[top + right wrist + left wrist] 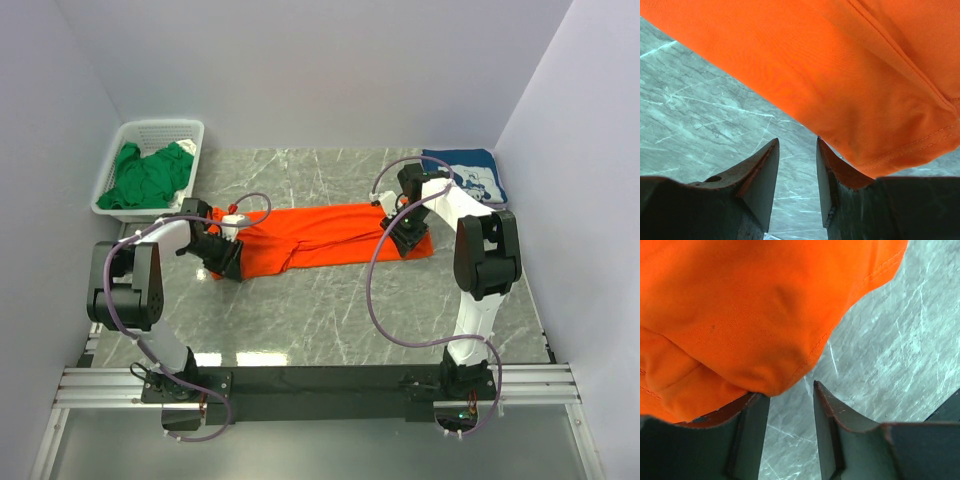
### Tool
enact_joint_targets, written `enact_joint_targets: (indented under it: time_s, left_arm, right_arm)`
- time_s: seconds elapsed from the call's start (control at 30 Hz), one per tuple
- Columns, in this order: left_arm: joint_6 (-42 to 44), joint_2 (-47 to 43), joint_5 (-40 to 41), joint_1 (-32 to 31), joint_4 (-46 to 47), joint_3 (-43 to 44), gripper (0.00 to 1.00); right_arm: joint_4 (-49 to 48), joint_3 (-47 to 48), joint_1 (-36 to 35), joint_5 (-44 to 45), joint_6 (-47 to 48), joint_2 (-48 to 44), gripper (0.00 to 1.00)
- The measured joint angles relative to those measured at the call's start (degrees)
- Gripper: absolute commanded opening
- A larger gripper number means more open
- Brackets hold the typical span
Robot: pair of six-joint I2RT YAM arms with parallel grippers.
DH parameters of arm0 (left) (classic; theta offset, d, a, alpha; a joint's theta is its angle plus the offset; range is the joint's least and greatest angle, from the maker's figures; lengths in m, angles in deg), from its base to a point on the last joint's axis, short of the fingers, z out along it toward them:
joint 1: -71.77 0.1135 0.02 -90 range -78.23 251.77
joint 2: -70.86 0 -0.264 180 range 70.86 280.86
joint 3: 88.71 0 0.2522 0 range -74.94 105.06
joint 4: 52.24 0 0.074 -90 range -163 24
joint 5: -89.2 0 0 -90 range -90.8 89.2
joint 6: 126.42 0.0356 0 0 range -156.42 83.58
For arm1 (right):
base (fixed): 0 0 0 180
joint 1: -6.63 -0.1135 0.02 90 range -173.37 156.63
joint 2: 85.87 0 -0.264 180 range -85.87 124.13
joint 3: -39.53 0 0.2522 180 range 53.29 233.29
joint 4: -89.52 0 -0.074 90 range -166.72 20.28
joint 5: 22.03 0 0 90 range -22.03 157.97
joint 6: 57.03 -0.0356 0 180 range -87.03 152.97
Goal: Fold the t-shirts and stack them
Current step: Fold the tshirt
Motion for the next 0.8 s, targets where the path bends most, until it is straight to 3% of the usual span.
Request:
enact_joint_targets:
  time_s: [0.17, 0.3, 0.37, 0.57, 0.8]
  left_arm:
    - [-1.03, 0.00, -0.09, -0.20, 0.85, -0.02, 0.33]
    - [-1.20, -0.02, -0.48, -0.20, 0.74, -0.02, 0.09]
    - [-1.33, -0.15, -1.09, -0.20, 0.44, 0.00, 0.03]
    - [-1.57, -1.20, -3.61, -0.20, -3.85, 3.52, 0.01]
    - [-3.04, 1.86, -7.67, 0.63, -6.14, 15.54, 0.01]
  right_arm:
    - [0.00, 0.00, 0.00, 0.00, 0.00, 0.00, 0.43]
    - [-0.02, 0.00, 0.00, 0.02, 0.00, 0.00, 0.42]
    - [0.00, 0.00, 0.00, 0.07, 0.00, 0.00, 0.42]
    - [-0.02, 0.00, 0.00, 0.20, 0.04, 0.00, 0.42]
    - [0.00, 0.04, 0.02, 0.17, 0.20, 0.00, 0.42]
